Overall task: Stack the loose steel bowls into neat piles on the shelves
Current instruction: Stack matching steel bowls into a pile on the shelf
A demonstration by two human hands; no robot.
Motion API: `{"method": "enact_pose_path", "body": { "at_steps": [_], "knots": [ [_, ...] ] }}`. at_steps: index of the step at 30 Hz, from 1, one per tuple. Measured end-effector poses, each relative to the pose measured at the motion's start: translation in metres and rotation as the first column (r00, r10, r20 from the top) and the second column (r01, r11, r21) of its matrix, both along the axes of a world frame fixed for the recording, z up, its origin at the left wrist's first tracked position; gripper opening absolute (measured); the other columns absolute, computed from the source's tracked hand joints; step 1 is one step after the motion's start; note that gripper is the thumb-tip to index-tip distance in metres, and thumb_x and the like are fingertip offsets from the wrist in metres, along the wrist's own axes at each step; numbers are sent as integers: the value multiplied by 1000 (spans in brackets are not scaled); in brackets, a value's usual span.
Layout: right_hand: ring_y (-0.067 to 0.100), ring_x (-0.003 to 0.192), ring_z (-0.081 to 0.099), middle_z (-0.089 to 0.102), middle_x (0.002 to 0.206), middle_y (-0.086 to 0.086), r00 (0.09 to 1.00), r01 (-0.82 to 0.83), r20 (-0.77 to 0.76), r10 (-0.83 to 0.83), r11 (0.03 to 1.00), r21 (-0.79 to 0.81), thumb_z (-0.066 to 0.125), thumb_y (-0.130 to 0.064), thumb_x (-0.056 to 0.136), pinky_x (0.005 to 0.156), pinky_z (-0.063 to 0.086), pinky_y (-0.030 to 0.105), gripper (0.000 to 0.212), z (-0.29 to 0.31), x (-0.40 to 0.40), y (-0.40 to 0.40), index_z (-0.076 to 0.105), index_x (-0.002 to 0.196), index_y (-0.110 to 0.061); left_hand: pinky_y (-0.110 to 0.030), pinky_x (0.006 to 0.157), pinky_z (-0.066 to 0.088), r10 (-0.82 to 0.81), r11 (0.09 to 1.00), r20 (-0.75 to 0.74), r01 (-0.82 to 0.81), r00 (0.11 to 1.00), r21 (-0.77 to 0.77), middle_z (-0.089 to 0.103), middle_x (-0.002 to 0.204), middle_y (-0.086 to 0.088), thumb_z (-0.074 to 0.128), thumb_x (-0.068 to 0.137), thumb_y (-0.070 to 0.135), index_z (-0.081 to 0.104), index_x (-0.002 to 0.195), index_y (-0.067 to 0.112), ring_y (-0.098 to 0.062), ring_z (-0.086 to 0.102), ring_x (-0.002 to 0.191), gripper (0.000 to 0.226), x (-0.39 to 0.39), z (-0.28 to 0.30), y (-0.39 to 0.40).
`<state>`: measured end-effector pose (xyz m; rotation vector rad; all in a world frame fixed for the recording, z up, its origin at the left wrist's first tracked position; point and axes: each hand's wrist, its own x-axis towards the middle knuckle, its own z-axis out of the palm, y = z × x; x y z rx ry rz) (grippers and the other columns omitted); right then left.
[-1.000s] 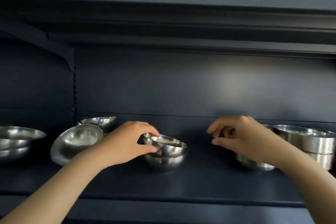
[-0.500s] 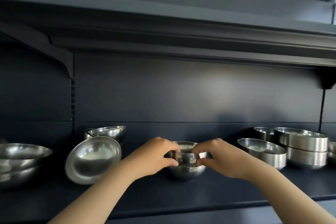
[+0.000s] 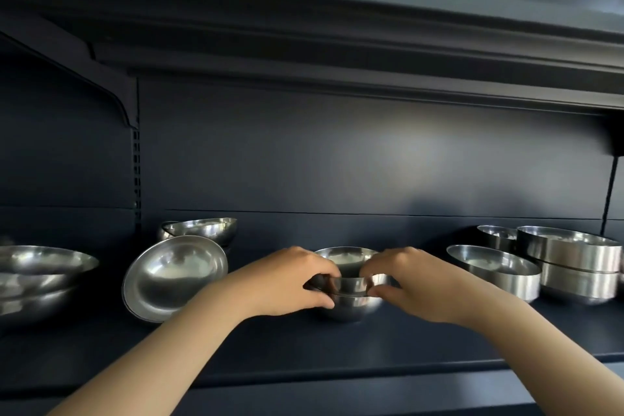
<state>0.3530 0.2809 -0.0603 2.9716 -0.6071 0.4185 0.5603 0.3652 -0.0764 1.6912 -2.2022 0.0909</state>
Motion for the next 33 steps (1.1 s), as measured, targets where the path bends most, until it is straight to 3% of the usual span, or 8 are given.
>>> {"method": "enact_pose_path", "body": {
  "at_steps": [4, 7, 11, 16, 20, 26, 33],
  "knots": [
    [1, 64, 48, 60, 85, -13, 1000, -5, 7, 4, 997, 71, 59, -29, 89, 62, 35, 19, 9, 0, 0, -2, 56, 84, -35, -33, 80, 49, 7, 1000, 30, -8, 1000, 9, 62, 91, 14, 64, 85, 35, 60, 94, 31, -6, 56, 86, 11, -1, 1, -1],
    [10, 69, 53, 64, 85, -6, 999, -40, 35, 37, 994, 101, 57, -29, 91, 68, 44, 26, 5, -2, 0, -4, 62, 89, -29, -30, 81, 47, -13, 1000, 18, 13, 1000, 8, 64, 90, 12, 60, 89, 34, 63, 92, 27, -4, 55, 85, 8, -1, 6, -1],
    [13, 75, 54, 66, 88, -2, 996, -84, 51, 79, 992, 97, 55, -26, 93, 74, 44, 28, 11, -3, 0, -5, 65, 95, -21, -32, 81, 46, -31, 999, 37, 31, 999, -9, 63, 86, 11, 57, 91, 31, 64, 90, 23, -6, 54, 84, 11, -1, 9, 0],
    [9, 77, 53, 65, 94, -4, 997, -68, 33, 66, 994, 84, 53, -28, 94, 75, 45, 28, 11, -4, -1, -5, 63, 99, -25, -27, 81, 46, -22, 1000, 36, 23, 999, -12, 50, 80, 26, 63, 86, 37, 61, 96, 32, 1, 50, 85, 12, 2, 1, -1],
    [13, 80, 55, 64, 95, -4, 999, -35, 1, 35, 995, 98, 60, -28, 88, 74, 45, 29, 11, -4, 0, -8, 60, 99, -29, -30, 76, 46, -9, 1000, 77, 9, 997, -7, 49, 78, 22, 68, 81, 31, 54, 81, 34, -1, 49, 81, 14, 4, -1, -6],
    [14, 77, 51, 61, 96, -3, 1000, 22, -23, -20, 997, 69, 61, -29, 86, 71, 44, 29, 11, -5, -11, -23, 56, 95, -32, -35, 76, 47, -9, 1000, 98, 11, 995, -17, 53, 86, 15, 67, 82, 33, 57, 89, 30, -10, 51, 86, 13, -8, -1, -24],
    [4, 69, 51, 59, 85, -10, 990, 140, -26, -139, 989, 45, 63, -30, 84, 66, 40, 26, 10, -5, -44, -55, 56, 91, -31, -37, 72, 47, -44, 999, 82, 44, 996, 2, 56, 85, 9, 67, 83, 29, 53, 82, 31, -15, 53, 83, 15, -45, 3, -61]
  ]
}}
